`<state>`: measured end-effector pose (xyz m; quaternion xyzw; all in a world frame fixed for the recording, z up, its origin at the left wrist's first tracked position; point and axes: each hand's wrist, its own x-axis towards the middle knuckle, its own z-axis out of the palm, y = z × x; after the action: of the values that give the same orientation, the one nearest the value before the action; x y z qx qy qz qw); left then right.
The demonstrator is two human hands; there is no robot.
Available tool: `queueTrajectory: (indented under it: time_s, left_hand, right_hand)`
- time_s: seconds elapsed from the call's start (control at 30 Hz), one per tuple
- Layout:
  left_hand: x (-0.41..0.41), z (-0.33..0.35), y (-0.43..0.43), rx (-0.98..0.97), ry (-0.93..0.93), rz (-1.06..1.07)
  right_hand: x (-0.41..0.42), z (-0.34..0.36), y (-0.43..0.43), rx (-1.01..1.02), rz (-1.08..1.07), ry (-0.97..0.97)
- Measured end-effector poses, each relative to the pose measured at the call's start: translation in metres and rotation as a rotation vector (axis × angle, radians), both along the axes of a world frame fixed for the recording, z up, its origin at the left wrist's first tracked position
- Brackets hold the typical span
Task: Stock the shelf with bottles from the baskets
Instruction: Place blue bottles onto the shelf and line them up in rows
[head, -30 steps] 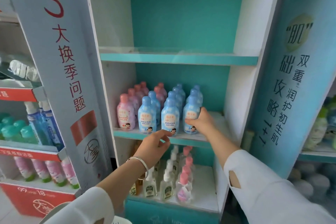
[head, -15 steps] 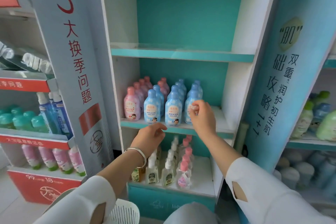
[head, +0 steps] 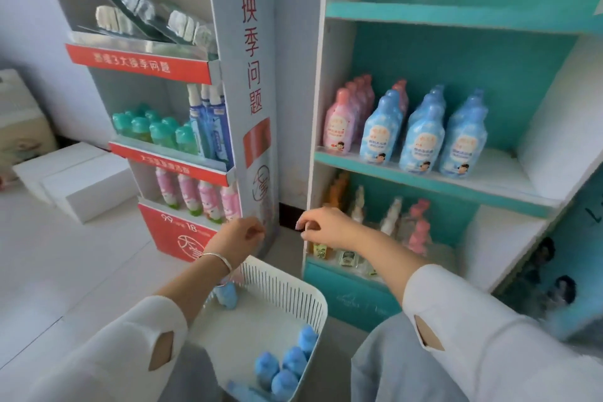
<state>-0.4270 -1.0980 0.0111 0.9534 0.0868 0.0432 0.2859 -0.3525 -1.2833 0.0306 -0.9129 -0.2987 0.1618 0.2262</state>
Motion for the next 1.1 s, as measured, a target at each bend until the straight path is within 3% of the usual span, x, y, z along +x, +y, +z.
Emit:
queueTrajectory:
  time_s: [0.33,0.5,0.73,0.9,0.97,1.1]
  left_hand:
    - [0.034,-0.099,0.071,0.010,0.154,0.127]
    - [0.062,-0.149,0.098,0.217,0.341,0.049]
    - [0.094,-0.233,0.124,0.314,0.537,-0.091]
    - [0.106,-0.282,0.135,0.376,0.588,-0.129]
    - [0.112,-0.295,0.135,0.497,0.545,-0.243]
    - [0.120,-0.283,0.127,0.428,0.600,-0.160]
  right_hand:
    - [0.048,-0.080,0.085,-0.315,0.236,0.090]
    - [0.075,-0.125,0.113,-0.467,0.349,0.106]
    - [0.100,-0.170,0.133,-0.357,0.352,0.220]
    - [0.115,-0.188,0.124,-0.229,0.218,0.273]
    - [0.120,-0.192,0.122,-0.202,0.167,0.284]
    - [0.122,-0.193,0.122,-0.183,0.132,0.274]
